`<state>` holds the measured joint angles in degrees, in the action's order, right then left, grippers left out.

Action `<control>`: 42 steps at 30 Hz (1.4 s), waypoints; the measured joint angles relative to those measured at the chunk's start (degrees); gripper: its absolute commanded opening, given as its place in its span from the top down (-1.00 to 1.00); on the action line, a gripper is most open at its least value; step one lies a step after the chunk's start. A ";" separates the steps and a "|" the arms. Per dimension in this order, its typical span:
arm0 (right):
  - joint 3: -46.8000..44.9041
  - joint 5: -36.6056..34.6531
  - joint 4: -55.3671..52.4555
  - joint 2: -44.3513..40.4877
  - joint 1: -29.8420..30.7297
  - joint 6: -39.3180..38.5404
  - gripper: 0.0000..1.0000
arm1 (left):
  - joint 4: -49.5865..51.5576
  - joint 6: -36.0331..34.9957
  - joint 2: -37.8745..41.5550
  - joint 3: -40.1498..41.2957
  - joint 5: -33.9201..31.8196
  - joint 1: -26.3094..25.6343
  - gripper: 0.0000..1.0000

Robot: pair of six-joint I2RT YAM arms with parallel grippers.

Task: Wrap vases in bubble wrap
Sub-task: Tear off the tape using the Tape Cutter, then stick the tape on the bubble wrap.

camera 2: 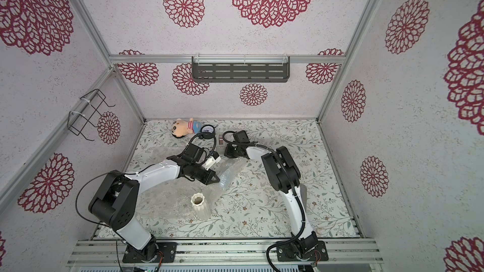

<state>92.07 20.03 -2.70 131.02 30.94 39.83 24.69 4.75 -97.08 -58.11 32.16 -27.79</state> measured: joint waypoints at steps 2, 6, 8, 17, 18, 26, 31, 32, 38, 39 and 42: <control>-1.36 -0.79 -0.26 -1.16 -0.04 -0.46 1.00 | 0.00 0.00 0.00 0.00 -0.04 0.00 1.00; -3.54 -1.79 -2.34 -4.20 -0.85 -1.64 1.00 | 0.00 -0.04 0.00 0.00 -0.04 -0.02 1.00; -4.46 -1.77 -3.10 -6.56 -1.51 -2.38 1.00 | 0.00 -0.09 -0.02 0.00 -0.09 -0.22 1.00; -13.77 2.45 -2.03 -27.32 -5.22 -6.49 1.00 | 0.11 -1.86 -1.31 -1.53 -0.11 -2.47 1.00; -15.15 3.63 -1.57 -29.53 -5.46 -7.06 1.00 | 0.09 -2.19 -1.66 -2.10 -0.13 -2.78 1.00; -28.00 12.33 -2.34 -40.76 -5.77 -9.44 1.00 | -0.50 -4.15 -2.91 -3.52 -0.09 -4.07 1.00; -34.14 13.03 -3.91 -42.80 -4.07 -9.81 1.00 | -1.05 -4.81 -2.91 -3.13 -0.09 -4.07 1.00; -34.40 12.87 -4.22 -42.47 -3.50 -9.97 1.00 | -1.20 -4.90 -2.91 -2.95 -0.09 -4.07 1.00; -34.21 11.21 -5.01 -38.91 -0.98 -10.99 1.00 | -1.77 -5.22 -2.91 -2.14 0.17 -4.07 1.00; -33.97 11.02 -5.25 -38.23 -0.79 -11.37 1.00 | -1.77 -5.22 -2.91 -2.12 0.22 -4.07 1.00; -32.79 10.12 -6.73 -36.30 -0.48 -12.46 1.00 | -1.99 -5.25 -2.91 -2.10 0.31 -4.07 1.00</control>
<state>59.29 30.15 -9.43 94.72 30.46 27.38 22.70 -0.49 -99.98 -60.20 32.47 -31.86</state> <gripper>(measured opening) 0.056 0.039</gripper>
